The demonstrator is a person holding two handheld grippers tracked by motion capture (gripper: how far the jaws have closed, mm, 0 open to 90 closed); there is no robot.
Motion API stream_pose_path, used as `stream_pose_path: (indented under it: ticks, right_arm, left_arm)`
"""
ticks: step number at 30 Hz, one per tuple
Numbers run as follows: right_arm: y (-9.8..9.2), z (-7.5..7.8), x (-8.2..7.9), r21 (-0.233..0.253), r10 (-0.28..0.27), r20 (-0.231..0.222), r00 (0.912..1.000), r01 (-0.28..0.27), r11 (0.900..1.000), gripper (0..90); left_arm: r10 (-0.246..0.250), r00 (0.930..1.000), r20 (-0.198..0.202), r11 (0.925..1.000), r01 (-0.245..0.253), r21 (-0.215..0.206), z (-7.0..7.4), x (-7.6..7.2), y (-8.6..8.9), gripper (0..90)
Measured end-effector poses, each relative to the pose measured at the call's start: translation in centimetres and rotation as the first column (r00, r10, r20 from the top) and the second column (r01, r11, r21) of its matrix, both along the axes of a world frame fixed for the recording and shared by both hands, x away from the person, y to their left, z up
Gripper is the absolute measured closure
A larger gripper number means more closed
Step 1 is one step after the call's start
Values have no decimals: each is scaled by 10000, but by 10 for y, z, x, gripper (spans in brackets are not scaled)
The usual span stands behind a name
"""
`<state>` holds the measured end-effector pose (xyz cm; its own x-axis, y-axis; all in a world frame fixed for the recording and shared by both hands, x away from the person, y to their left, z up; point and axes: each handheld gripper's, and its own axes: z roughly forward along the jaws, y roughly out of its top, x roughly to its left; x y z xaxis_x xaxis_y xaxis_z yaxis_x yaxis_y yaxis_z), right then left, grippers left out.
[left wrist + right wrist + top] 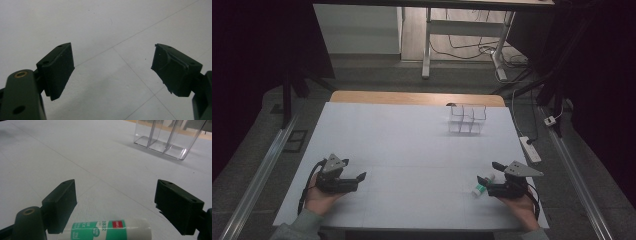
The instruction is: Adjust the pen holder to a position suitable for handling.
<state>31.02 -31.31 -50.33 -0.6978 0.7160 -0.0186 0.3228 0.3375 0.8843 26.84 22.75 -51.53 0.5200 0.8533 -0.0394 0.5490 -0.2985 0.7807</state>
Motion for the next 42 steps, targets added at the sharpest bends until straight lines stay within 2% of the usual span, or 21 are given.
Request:
stream_pose_path:
  ticks: [13, 25, 35, 38, 42]
  right_arm:
    - [2, -2, -1, -141, 67, 33, 10000, -67, 9999, 173]
    - [3, 0, -2, -179, 102, 118, 9999, -100, 9998, 177]
    - [3, 3, -2, -344, 245, -42, 9997, -246, 9991, 196]
    - [5, 3, -1, -369, 392, -42, 9992, -393, 9985, 196]
    - [9, 8, 0, -818, 856, -208, 9961, -870, 9928, 206]
  left_arm:
    - [15, 10000, -28, 9999, -15, -113, 0, -1, 4, 181]
    - [-6, 10000, 0, 10000, 6, 77, -1, -2, 3, 181]
    - [-48, 10000, -47, 9999, 49, 100, -2, -2, 2, 183]
    - [-35, 10000, -37, 10000, 36, 81, -2, -2, 2, 183]
    - [-27, 9999, -104, 9999, 28, 108, -2, -1, 3, 183]
